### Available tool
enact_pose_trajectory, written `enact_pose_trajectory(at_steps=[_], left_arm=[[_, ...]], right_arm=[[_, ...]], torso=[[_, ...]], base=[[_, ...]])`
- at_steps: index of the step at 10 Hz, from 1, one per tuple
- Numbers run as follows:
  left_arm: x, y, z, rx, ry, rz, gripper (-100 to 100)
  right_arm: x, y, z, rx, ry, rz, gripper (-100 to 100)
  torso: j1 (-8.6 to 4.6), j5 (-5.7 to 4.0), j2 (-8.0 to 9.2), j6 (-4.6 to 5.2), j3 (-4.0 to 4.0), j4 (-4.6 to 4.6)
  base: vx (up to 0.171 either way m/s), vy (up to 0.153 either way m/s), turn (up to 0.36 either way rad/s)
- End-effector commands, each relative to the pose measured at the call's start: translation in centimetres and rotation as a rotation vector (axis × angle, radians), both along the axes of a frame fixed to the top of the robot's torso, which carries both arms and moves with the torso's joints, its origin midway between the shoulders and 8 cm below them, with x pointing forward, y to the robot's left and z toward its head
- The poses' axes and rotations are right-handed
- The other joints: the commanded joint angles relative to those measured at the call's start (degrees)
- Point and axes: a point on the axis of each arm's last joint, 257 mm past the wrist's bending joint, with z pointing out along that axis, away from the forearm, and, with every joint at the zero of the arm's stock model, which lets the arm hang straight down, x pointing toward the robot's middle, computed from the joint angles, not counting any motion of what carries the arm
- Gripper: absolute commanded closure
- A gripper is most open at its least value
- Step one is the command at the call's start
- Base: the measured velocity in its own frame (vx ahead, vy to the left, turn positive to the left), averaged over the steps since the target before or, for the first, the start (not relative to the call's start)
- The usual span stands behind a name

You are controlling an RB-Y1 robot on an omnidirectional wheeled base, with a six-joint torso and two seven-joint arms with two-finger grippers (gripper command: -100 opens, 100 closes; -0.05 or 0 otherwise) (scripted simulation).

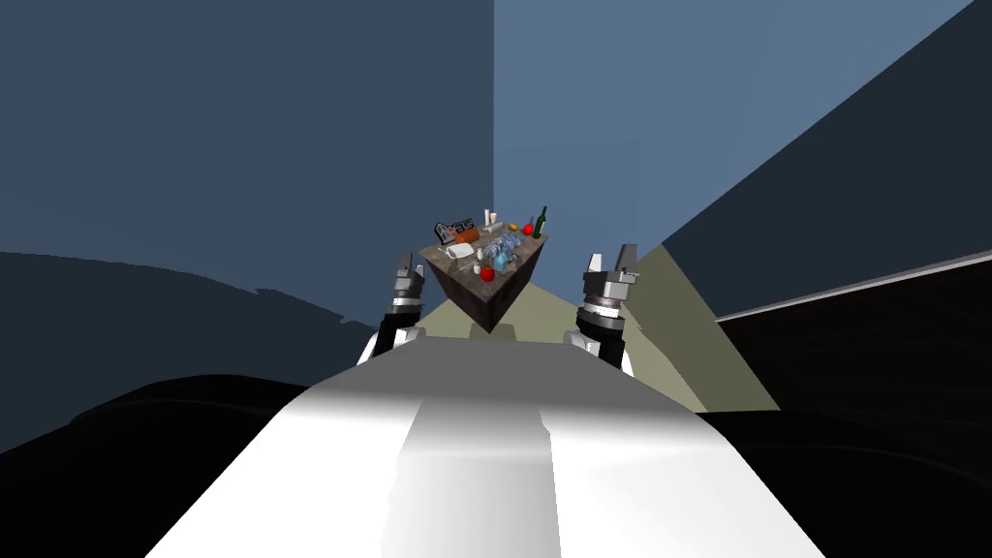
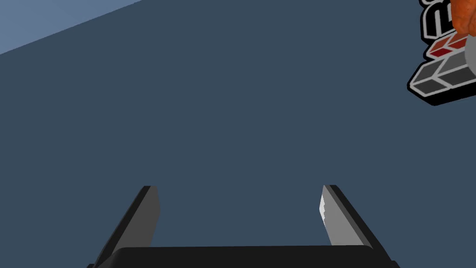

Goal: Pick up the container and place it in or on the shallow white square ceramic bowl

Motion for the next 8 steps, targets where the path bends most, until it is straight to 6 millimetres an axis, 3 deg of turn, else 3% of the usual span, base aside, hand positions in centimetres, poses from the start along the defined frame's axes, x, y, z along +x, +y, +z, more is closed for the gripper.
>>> enact_pose_trajectory(at_steps=[1, 8], left_arm=[[-0.1, 1.5, -1.0, 0.03, 0.053, 0.021, -100], [-0.3, 7.9, -5.2, 0.108, 0.269, 0.122, -100]], right_arm=[[0.0, 0.0, 0.0, 0.0, 0.0, 0.0, 0], [0.0, 0.0, 0.0, 0.0, 0.0, 0.0, 0]], torso=[[0.0, 0.0, 0.0, 0.0, 0.0, 0.0], [-0.06, -0.03, -0.01, 0.02, -0.01, -0.01]], base=[[0.05, -0.128, 0.096], [0.056, -0.129, 0.045]])
